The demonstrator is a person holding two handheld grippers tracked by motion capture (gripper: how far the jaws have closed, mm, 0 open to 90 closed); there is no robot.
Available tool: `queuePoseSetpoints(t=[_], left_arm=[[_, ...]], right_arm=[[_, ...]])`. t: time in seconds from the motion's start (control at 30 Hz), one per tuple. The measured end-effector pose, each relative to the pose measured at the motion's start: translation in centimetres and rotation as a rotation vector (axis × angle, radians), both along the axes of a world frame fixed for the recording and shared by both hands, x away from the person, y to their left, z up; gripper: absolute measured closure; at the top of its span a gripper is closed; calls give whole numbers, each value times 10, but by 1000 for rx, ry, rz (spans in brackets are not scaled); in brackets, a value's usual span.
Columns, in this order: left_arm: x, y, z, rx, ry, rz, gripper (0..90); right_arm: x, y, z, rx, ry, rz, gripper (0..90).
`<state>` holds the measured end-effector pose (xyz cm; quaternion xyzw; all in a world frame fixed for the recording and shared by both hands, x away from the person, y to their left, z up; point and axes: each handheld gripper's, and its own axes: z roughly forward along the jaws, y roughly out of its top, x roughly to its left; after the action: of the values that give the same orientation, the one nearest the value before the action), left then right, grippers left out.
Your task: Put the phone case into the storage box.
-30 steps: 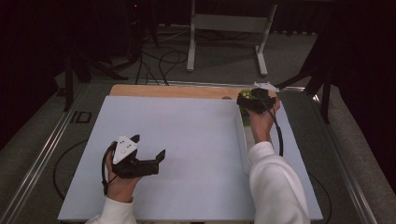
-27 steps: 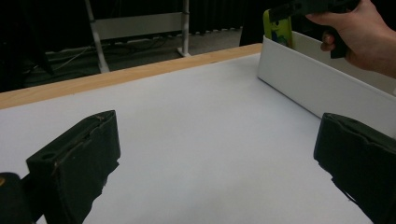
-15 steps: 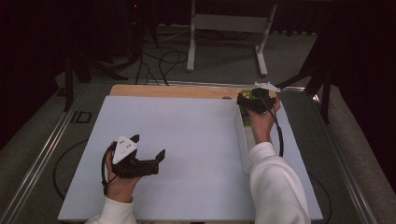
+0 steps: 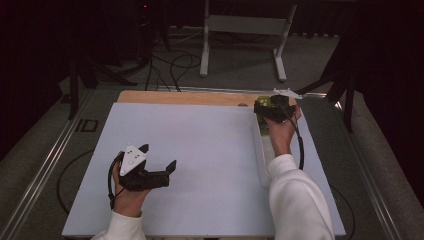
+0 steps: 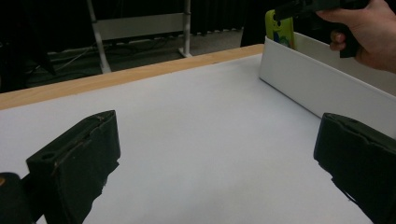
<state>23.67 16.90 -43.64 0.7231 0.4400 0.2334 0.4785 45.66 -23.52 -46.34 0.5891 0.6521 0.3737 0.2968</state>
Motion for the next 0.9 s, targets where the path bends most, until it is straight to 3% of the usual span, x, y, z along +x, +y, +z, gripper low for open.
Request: queuePoseSetpoints(t=[0.27, 0.53, 0.9], left_arm=[[1, -1, -1, 3, 4, -1, 13], [1, -2, -2, 5, 6, -1, 13], [2, -1, -2, 5, 6, -4, 13]], right_arm=[[-6, 1, 3, 6, 3, 15, 76], [-15, 3, 4, 43, 29, 27, 77], [-28, 5, 8, 32, 54, 63, 76]])
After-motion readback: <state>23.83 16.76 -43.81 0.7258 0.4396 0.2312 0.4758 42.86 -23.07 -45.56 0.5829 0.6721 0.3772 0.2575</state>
